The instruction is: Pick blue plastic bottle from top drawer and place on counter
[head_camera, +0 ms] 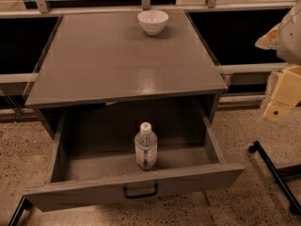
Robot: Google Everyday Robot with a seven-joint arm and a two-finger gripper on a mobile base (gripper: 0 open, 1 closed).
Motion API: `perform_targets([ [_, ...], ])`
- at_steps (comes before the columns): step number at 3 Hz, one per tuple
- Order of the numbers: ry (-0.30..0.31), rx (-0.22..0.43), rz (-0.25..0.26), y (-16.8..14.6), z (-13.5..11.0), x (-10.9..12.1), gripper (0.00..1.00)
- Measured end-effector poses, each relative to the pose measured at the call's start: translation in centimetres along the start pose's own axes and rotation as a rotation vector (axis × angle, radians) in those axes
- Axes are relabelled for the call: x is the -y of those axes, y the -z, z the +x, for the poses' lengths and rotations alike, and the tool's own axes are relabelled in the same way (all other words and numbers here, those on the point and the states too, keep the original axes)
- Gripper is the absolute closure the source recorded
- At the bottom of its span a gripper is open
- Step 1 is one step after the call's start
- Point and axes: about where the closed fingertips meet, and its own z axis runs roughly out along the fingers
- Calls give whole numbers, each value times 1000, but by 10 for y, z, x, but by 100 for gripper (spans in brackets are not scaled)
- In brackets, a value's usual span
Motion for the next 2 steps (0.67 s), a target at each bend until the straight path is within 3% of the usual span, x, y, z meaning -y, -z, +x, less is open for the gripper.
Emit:
perform_targets([
  [1, 7, 10, -6, -2, -2, 0, 0],
  [2, 2, 131, -76, -24, -14, -9, 0],
])
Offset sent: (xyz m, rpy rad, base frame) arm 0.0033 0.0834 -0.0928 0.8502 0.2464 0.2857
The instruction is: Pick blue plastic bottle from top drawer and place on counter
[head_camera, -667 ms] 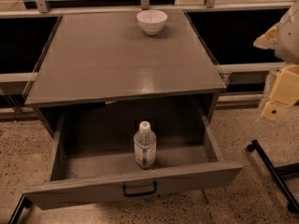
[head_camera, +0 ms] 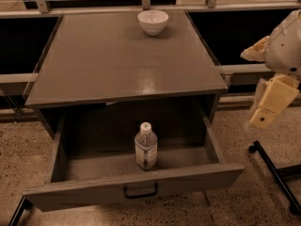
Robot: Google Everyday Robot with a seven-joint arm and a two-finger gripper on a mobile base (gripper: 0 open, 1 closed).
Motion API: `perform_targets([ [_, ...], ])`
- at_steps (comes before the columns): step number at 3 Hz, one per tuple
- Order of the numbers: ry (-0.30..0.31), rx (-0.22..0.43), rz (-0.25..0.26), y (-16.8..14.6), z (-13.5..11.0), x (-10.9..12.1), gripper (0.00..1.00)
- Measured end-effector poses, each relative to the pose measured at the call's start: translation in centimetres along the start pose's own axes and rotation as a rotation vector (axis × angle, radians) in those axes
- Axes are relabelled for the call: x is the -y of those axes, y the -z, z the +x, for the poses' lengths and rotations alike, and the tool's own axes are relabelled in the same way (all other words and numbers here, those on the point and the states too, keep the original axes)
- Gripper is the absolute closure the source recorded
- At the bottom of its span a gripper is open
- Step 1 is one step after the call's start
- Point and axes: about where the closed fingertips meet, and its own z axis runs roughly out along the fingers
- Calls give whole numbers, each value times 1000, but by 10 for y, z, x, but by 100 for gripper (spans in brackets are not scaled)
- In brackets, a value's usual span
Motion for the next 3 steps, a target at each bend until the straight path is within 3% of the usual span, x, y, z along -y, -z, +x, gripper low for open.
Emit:
perform_targets([
  [1, -53, 261, -207, -96, -3, -36, 0],
  [2, -65, 501, -298, -134, -30, -74, 0],
  [3, -100, 736, -317, -134, -74, -93, 0],
])
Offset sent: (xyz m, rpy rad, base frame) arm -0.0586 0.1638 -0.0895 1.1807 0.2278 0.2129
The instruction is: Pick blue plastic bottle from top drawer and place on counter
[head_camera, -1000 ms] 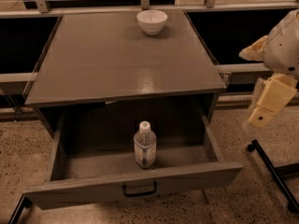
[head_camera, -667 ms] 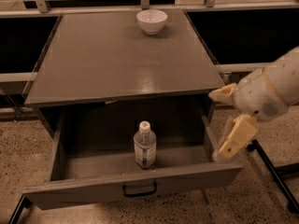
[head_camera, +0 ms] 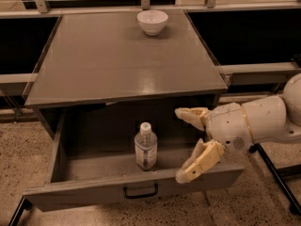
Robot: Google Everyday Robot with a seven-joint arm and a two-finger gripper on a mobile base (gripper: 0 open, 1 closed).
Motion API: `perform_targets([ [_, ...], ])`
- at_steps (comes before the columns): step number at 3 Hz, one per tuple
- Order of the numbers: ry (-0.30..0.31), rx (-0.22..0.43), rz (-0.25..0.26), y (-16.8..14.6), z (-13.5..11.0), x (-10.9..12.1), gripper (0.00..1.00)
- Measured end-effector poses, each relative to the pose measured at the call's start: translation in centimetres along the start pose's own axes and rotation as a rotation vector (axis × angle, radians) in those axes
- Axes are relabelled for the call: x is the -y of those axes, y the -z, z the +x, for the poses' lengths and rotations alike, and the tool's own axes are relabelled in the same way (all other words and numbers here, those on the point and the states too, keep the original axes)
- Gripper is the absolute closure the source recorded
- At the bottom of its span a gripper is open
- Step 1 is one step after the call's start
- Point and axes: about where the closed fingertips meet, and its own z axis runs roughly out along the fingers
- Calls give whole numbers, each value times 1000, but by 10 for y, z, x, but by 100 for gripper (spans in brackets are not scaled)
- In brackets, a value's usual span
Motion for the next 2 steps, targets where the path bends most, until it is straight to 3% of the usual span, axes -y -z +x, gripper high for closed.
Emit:
perform_targets([
  [1, 10, 202, 10, -21, -45, -2, 0],
  [2, 17, 279, 41, -43, -71, 1, 0],
])
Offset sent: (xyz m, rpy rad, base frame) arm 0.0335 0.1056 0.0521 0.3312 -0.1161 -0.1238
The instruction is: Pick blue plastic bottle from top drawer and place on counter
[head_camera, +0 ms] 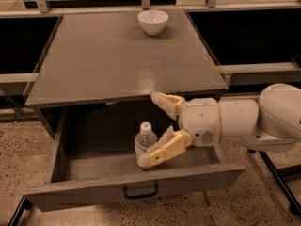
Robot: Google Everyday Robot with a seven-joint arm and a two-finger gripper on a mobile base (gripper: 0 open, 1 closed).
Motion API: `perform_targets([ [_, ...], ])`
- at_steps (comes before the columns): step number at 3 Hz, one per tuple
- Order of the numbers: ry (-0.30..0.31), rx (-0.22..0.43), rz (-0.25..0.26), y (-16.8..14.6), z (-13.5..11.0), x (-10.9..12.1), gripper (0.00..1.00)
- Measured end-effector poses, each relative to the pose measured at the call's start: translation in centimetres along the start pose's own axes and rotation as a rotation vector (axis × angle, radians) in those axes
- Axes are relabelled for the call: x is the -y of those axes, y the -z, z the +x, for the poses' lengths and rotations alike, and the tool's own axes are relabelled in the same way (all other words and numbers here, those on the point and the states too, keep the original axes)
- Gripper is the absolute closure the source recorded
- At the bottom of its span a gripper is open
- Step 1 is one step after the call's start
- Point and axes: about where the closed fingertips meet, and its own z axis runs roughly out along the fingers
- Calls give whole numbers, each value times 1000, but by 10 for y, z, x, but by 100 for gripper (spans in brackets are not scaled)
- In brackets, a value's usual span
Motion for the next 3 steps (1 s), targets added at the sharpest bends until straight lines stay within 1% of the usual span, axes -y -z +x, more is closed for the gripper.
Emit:
perform_targets([
  [1, 5, -23, 38, -30, 4, 2, 0],
  [2, 6, -27, 55, -34, 5, 5, 0],
  [3, 19, -53, 137, -22, 14, 14, 0],
])
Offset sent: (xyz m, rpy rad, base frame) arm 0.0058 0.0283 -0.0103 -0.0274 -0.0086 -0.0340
